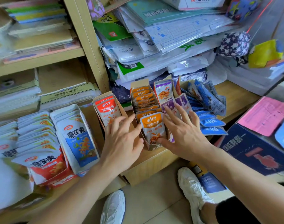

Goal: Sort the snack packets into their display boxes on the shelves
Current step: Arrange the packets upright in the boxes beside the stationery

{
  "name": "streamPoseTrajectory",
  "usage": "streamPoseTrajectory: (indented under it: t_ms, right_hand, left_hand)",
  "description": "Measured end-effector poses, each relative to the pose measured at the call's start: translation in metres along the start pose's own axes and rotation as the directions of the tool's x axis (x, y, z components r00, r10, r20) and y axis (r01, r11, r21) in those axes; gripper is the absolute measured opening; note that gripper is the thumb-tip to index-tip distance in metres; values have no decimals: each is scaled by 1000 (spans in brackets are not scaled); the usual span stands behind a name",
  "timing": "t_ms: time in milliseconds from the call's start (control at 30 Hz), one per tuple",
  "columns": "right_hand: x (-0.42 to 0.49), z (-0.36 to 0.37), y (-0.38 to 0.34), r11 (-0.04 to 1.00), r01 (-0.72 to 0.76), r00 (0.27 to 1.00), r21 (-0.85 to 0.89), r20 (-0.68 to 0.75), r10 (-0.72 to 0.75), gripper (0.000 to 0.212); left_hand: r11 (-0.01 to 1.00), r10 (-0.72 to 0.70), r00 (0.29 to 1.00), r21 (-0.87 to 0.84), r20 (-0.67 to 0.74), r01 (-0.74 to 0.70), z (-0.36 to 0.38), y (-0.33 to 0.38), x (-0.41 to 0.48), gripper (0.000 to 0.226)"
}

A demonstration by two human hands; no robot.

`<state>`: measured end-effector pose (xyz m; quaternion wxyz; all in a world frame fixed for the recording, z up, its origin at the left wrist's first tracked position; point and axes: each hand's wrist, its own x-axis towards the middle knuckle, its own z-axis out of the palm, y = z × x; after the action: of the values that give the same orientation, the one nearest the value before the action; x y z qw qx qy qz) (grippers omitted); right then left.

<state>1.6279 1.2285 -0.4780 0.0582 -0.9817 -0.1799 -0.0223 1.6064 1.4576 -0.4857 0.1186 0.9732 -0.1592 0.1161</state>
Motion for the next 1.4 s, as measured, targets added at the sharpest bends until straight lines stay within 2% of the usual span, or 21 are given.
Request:
streamPoseTrajectory:
  t_ms: [100,200,267,367,433,600,700,833,1000,1100,1233,1300,1400]
  right_hand:
    - [0,-7,1,999,14,990,50,-139,-7,76]
    - [-12,-8,-7,976,118,938,183,-344,-49,40]
    - [-24,0,-16,951,200,947,234,-297,-126,28]
    - [-33,19,-23,950,235,964,208,-177,-199,43]
    - [-31,26,-25,952,251,957,178,-197,-215,40]
    - [-30,27,-29,931,305,942,199,-203,-266,33]
    - [-29,27,-26,910,340,934,239,-198,-297,36]
    - [-25,29,-29,865,414,909,284,-167,-381,36]
    - [-22,22,-36,802,477,876,358,-128,-464,42]
    - [-23,9,-32,800,441,898,408,-205,-391,34]
    - [-29,-6,-8,879,233,934,416,-347,-84,14]
    - [-33,-13,9,913,126,910,388,-412,49,12]
    - [-28,-25,37,936,5,860,352,-479,175,21]
  left_hand:
    - [1000,-2,999,-16,-35,1,-7,-8,3,48]
    - [998,55,995,13,-80,-54,-14,-19,2,34]
    - [994,110,993,21,-48,-110,-15,-25,0,35]
    - [984,172,983,24,69,-174,-12,-29,3,45]
    - [982,188,976,2,106,-189,-12,-29,7,48]
    - [975,194,973,-134,126,-178,-11,-28,10,48]
    - [964,200,975,-197,99,-178,-13,-30,10,36]
    - [969,201,978,-160,62,-189,-20,-38,9,24]
    - [986,133,989,-115,73,-124,-34,-49,2,24]
    - [980,162,987,-112,-19,-163,-45,-48,0,12]
    - [965,167,973,-176,-161,-195,-51,-30,3,13]
    - [956,199,959,-173,-202,-235,-45,-17,10,14]
    - [940,260,944,-169,-203,-295,-34,4,26,19]
